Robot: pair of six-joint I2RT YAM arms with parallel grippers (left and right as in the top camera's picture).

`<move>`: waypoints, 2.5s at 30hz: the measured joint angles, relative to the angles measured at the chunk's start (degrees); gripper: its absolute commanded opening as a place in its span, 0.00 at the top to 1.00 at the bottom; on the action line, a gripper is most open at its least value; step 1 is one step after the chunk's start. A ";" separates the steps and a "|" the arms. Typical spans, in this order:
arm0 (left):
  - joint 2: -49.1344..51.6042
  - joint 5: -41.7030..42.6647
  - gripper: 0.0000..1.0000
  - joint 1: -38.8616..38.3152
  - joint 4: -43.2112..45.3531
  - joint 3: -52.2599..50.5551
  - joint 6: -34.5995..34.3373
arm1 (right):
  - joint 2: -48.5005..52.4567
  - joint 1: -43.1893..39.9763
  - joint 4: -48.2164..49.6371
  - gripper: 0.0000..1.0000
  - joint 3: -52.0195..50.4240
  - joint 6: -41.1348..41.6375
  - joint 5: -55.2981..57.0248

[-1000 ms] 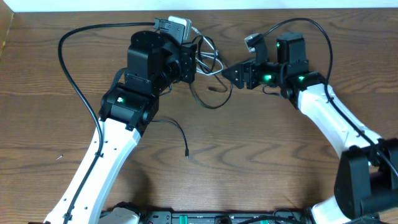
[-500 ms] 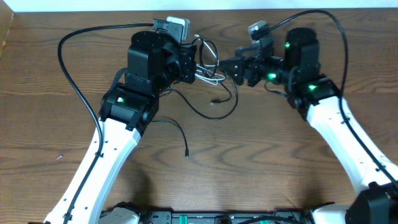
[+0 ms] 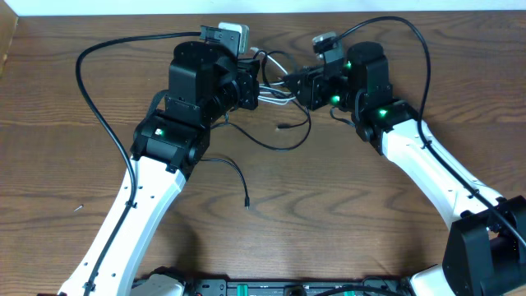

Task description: Untangle cables

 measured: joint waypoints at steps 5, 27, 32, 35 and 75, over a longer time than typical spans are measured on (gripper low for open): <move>0.00 0.00 0.93 0.00 -0.92 0.00 -0.20 | 0.00 0.00 1.36 0.89 0.00 2.38 5.70; -13.77 -5.49 0.93 3.45 6.64 0.13 -0.61 | 7.50 -8.09 -14.73 0.99 0.39 9.51 16.70; -19.32 -11.30 0.92 5.25 8.57 0.98 -0.61 | 10.34 -10.93 -18.62 0.99 0.35 8.52 15.50; -20.04 -13.27 0.93 6.23 7.82 0.98 -0.61 | 11.23 -11.30 -19.30 0.99 0.33 5.90 12.68; 27.28 6.27 0.27 -3.54 -2.08 1.09 -8.68 | 11.26 -11.23 -22.45 0.99 0.33 0.11 -0.02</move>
